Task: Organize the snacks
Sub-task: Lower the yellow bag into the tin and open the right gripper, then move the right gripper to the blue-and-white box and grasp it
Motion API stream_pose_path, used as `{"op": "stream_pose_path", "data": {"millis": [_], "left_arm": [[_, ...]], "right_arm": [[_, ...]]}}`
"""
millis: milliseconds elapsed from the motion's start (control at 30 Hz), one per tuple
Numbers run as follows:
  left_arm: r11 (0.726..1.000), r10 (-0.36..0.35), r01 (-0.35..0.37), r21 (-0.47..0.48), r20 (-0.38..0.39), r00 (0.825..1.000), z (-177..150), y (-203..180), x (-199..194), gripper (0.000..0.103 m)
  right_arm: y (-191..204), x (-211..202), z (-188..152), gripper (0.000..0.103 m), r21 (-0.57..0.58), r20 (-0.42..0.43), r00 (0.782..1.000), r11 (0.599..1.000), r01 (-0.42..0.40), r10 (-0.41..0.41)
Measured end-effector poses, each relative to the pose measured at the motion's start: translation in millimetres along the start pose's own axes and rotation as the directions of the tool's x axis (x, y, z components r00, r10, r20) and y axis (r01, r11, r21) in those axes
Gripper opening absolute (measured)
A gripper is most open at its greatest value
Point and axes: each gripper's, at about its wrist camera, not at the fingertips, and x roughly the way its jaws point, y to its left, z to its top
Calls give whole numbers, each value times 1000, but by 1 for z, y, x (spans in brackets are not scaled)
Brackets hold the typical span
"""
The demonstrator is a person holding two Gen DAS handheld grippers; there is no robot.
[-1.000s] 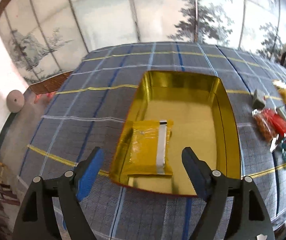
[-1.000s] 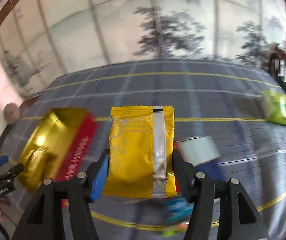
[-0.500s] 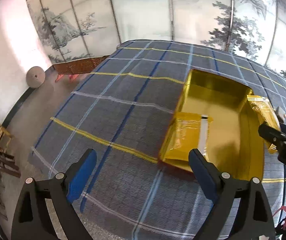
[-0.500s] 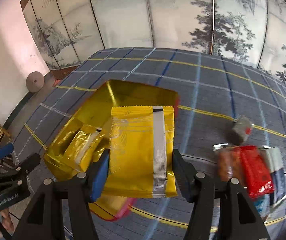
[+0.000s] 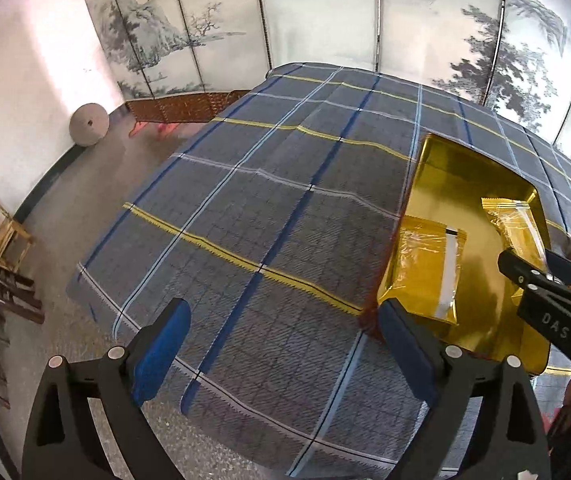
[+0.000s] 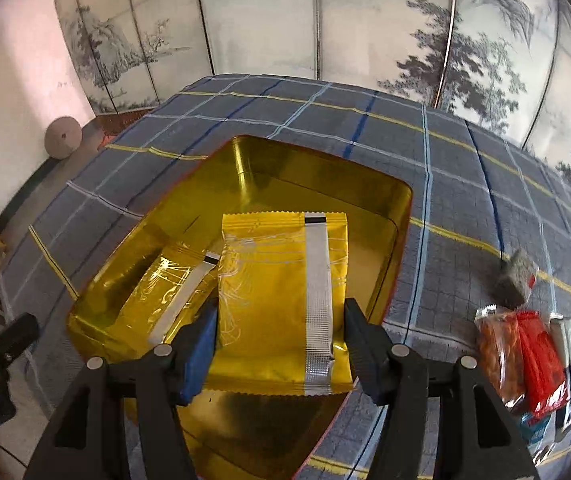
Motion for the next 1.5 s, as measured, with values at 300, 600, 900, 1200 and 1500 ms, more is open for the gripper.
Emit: {"op": "stream_pose_path", "data": {"millis": [300, 600, 900, 1200, 1500], "left_arm": [[1000, 4, -4, -11, -17, 1000, -2, 4, 3, 94], [1000, 3, -4, -29, -41, 999, -1, 8, 6, 94], [1000, 2, -4, -23, -51, 999, -4, 5, 6, 94], [1000, -6, 6, -18, -51, 999, -5, 0, 4, 94], [1000, -10, 10, -14, -36, 999, -6, -4, -4, 94]], "right_arm": [[10, 17, 1, 61, -23, -23, 999, 999, 26, -26], [18, 26, -3, 61, -50, -54, 998, 999, 20, -23], [20, 27, -4, 61, -59, -63, 998, 998, -1, -3], [18, 23, -3, 67, -59, -54, 998, 998, -31, 28], [11, 2, -3, 70, -41, 1, 995, 994, -101, 101]]}}
